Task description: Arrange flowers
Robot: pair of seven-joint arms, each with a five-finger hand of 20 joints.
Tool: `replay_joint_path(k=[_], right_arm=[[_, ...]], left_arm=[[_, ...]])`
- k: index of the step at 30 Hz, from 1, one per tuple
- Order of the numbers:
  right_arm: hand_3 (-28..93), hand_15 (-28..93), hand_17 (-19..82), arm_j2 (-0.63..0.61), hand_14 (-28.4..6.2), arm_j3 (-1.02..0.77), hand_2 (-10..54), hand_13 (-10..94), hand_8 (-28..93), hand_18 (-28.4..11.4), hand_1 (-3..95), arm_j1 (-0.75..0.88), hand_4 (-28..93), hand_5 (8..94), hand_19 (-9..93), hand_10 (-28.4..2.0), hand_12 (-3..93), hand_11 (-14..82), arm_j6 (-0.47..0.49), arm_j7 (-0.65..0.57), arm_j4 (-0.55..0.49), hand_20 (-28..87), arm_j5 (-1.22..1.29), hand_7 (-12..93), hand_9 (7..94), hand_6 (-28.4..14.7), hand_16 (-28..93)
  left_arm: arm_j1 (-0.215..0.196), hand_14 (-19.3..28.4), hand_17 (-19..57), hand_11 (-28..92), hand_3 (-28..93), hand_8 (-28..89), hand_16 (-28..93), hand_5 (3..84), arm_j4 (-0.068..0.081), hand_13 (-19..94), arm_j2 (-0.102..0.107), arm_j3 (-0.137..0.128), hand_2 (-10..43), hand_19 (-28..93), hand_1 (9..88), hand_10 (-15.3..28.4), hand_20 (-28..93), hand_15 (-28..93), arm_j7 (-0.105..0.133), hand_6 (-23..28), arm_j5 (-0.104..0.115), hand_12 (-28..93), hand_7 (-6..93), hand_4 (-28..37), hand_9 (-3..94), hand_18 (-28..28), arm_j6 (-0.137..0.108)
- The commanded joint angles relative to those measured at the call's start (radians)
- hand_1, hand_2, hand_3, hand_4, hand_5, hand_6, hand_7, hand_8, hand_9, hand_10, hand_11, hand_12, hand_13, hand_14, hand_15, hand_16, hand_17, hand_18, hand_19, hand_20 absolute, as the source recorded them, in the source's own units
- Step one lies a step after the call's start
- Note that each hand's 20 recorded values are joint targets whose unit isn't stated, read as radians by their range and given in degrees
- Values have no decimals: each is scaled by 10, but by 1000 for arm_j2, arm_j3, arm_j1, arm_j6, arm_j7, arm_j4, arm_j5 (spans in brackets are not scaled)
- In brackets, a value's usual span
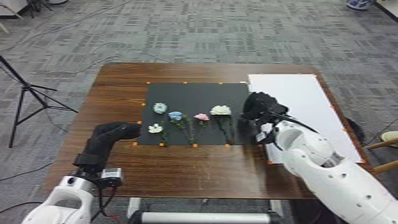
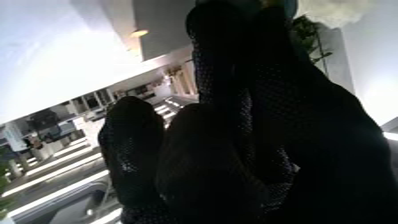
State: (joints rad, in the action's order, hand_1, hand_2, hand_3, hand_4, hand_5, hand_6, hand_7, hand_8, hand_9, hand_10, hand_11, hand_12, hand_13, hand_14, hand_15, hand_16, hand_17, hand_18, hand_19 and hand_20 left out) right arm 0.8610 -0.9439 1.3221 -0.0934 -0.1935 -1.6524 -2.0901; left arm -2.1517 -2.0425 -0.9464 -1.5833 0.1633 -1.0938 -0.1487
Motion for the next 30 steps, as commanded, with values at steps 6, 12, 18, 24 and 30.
replay_joint_path(k=[6, 12, 18, 24, 30], right_arm=[[648, 613, 609, 1, -19, -92, -95, 934, -44, -171, 404, 60, -164, 723, 932, -108, 208, 202, 201, -15, -83, 629, 73, 188, 857, -1, 325], [649, 599, 598, -2, -24, -103, -95, 930, -85, -176, 311, 61, -153, 677, 932, -121, 192, 181, 190, -12, -84, 619, 70, 169, 812, -9, 327], [618, 577, 579, -7, -35, -207, -95, 915, -71, -182, 255, 95, -126, 600, 932, -146, 169, 118, 158, -13, -128, 587, 38, 130, 712, -23, 322], [603, 521, 519, 37, -67, -414, -95, 876, -56, -204, 217, 165, -113, 541, 920, -163, 175, 90, 103, 6, -213, 496, 146, 92, 638, -36, 310], [663, 173, 205, 320, -179, -812, -34, 474, -59, -196, 163, 357, -152, 484, 411, -166, 155, 49, 415, 412, -229, 378, 766, 93, 439, -37, 276]], left_arm=[[-20, 176, 14, 242, 687, -95, 37, 593, -6, 433, -17, -11, -46, 343, 263, 133, 353, 362, -11, -8, 3, 161, 245, -178, 555, 160, 17], [-13, 178, 13, 240, 689, -94, 38, 589, -4, 432, -14, -9, -50, 341, 260, 132, 351, 362, -13, -10, 0, 161, 245, -178, 554, 161, 22], [-19, 179, 11, 239, 690, -95, 38, 588, -5, 429, -12, -13, -53, 338, 258, 133, 350, 359, -14, -10, -1, 162, 245, -176, 551, 161, 25], [-15, 179, 13, 237, 688, -91, 35, 587, -3, 419, 1, -24, -58, 316, 258, 136, 333, 349, -6, -6, -2, 164, 235, -175, 545, 163, 8], [-5, 170, 36, 233, 685, -88, 26, 589, -4, 409, 12, -10, -59, 213, 259, 140, 252, 273, 41, -5, -2, 162, 231, -182, 542, 150, -31]])
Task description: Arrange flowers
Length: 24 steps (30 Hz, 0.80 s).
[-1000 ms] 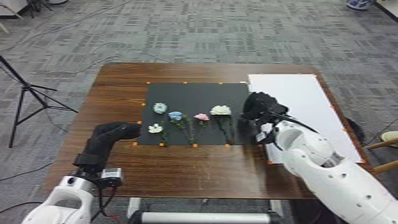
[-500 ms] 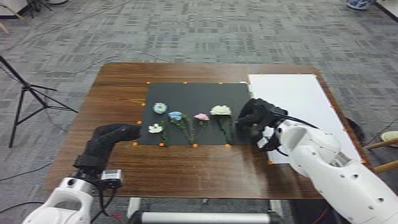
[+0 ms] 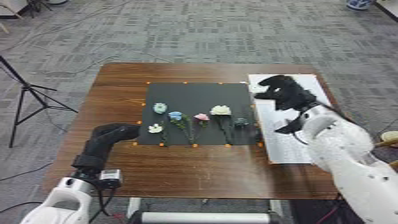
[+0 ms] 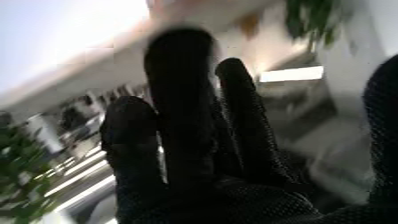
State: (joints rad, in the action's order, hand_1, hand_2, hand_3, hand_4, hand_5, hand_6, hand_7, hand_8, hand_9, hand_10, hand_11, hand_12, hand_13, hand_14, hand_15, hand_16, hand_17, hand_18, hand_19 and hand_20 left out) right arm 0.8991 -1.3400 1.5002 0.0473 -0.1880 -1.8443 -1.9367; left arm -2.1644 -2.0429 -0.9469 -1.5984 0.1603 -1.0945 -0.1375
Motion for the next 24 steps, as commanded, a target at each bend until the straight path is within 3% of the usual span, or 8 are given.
replay_joint_path(k=[1, 4, 8, 11, 14, 17, 21, 24], right_arm=[[675, 112, 180, 307, -176, -435, -15, 387, -61, -183, 142, 212, -158, 461, 292, -152, 144, 39, 295, 420, -39, 335, 785, 89, 402, -28, 273], [700, 67, 170, 374, -161, -442, 8, 313, -62, -172, 98, 282, -169, 420, 164, -141, 125, 34, 263, 416, -45, 291, 1068, 66, 378, -11, 238], [718, 18, 141, 394, -138, -460, 22, 234, -65, -156, 39, 334, -174, 371, 70, -137, 109, 24, 255, 417, -17, 258, 1026, 49, 348, -6, 185], [715, -3, 116, 390, -120, -475, 29, 208, -67, -153, 15, 366, -182, 362, 58, -139, 96, 20, 258, 410, -18, 241, 1016, 39, 341, -11, 153], [708, -7, 108, 386, -117, -486, 38, 197, -68, -151, 1, 375, -188, 353, 51, -136, 90, 18, 253, 403, -27, 232, 966, 31, 332, -18, 143], [709, -7, 103, 379, -127, -488, 40, 189, -68, -151, -4, 369, -189, 347, 50, -138, 88, 17, 249, 393, -30, 230, 962, 27, 323, -22, 140], [704, -3, 96, 378, -140, -493, 43, 182, -67, -154, -6, 371, -191, 341, 56, -139, 88, 16, 244, 394, -40, 232, 940, 24, 314, -22, 145], [703, -2, 92, 384, -143, -490, 42, 180, -66, -157, -7, 378, -190, 337, 59, -138, 88, 16, 250, 393, -42, 231, 951, 22, 312, -23, 148]], left_arm=[[13, 170, 37, 233, 687, -88, 26, 592, -2, 407, 17, 12, -58, 189, 256, 142, 236, 263, 56, -5, 5, 161, 230, -185, 543, 145, -55], [14, 164, 46, 231, 690, -87, 22, 600, -7, 397, 27, 17, -50, 133, 249, 145, 202, 223, 81, -2, 16, 157, 227, -200, 544, 127, -97], [36, 151, 50, 210, 705, -85, 19, 594, -7, 385, 44, 51, -42, 79, 231, 145, 174, 159, 136, 1, 34, 146, 207, -225, 538, 101, -174], [50, 130, 47, 160, 717, -85, 7, 530, -14, 327, 59, 72, -37, 29, 205, 134, 151, 92, 181, 2, 18, 127, 160, -259, 489, 67, -236], [54, 99, 28, 125, 729, -91, -18, 474, -20, 271, 74, 65, -39, 3, 171, 124, 133, 60, 207, 1, 21, 103, 132, -278, 448, 29, -269], [53, 92, 24, 117, 735, -97, -32, 440, -24, 261, 85, 54, -43, 1, 155, 125, 124, 56, 217, -7, 43, 92, 131, -281, 439, 20, -268], [49, 91, 26, 112, 738, -100, -40, 419, -28, 260, 95, 46, -46, 4, 150, 123, 117, 59, 225, -11, 47, 85, 129, -282, 427, 19, -254], [43, 91, 28, 111, 737, -101, -42, 418, -31, 259, 85, 45, -49, 6, 150, 122, 116, 60, 221, -12, 46, 83, 131, -282, 422, 23, -244]])
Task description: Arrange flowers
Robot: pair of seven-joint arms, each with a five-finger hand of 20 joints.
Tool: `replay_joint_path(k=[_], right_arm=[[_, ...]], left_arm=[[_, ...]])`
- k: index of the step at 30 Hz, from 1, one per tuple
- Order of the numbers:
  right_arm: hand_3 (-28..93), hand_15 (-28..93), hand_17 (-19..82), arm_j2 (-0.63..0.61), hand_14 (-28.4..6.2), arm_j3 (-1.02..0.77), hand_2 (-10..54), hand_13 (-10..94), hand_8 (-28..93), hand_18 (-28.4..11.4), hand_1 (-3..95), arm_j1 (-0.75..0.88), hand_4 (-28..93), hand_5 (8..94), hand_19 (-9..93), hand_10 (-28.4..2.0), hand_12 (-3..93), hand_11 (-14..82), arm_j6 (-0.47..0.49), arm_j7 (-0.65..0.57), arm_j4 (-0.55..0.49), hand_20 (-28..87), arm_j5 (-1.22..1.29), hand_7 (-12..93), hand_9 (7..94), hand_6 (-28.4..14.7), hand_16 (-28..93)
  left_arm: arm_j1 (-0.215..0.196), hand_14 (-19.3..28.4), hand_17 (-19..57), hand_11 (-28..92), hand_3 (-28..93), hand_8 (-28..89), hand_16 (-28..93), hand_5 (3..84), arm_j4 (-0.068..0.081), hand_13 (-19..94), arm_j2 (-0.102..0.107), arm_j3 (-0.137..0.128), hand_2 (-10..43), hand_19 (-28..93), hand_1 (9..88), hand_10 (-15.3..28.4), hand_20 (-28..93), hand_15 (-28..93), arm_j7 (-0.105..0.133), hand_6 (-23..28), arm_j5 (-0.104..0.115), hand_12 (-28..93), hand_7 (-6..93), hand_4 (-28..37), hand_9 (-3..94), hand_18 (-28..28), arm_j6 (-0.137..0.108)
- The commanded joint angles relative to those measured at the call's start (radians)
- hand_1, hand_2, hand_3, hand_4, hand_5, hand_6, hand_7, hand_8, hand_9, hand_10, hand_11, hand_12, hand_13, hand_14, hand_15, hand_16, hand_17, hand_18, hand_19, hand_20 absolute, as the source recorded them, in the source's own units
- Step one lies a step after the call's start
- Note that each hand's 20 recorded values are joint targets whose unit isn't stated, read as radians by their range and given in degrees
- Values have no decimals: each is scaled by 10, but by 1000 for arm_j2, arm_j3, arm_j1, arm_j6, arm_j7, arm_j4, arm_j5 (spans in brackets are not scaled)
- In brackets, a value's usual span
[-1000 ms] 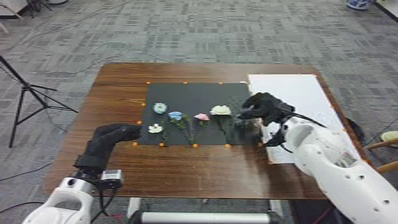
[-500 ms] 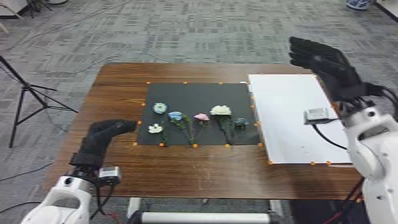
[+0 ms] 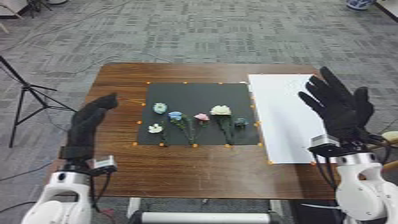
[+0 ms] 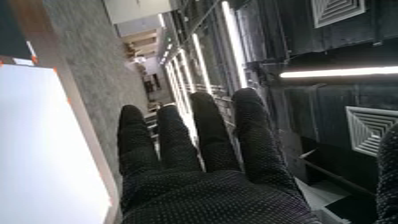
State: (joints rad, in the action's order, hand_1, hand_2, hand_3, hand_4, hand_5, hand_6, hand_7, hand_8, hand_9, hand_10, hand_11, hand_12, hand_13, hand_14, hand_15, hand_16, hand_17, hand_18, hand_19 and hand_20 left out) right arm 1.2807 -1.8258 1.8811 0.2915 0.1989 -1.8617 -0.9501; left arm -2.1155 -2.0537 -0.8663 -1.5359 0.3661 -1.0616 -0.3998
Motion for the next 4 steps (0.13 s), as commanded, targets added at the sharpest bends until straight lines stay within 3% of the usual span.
replay_joint_path(k=[1, 4], right_arm=[[703, -2, 91, 5, -144, -5, 42, 179, -65, -159, -8, -3, -189, 337, 61, -138, 88, 16, 16, 5, -23, 230, -36, 21, 311, -23, 150], [702, 1, 88, 11, -148, -5, 41, 182, -64, -160, -7, 2, -188, 337, 66, -138, 88, 16, 16, 7, -33, 229, -54, 20, 311, -24, 154]], left_arm=[[-12, 91, 29, 112, 738, -100, -42, 419, -23, 258, 2, -21, -50, 6, 149, 122, 116, 60, 11, -10, 14, 83, 133, -282, 422, 26, 24], [-16, 92, 29, 117, 736, -99, -41, 441, -22, 258, -7, -27, -50, 9, 150, 121, 117, 63, -5, -3, 13, 86, 133, -283, 423, 41, 44]])
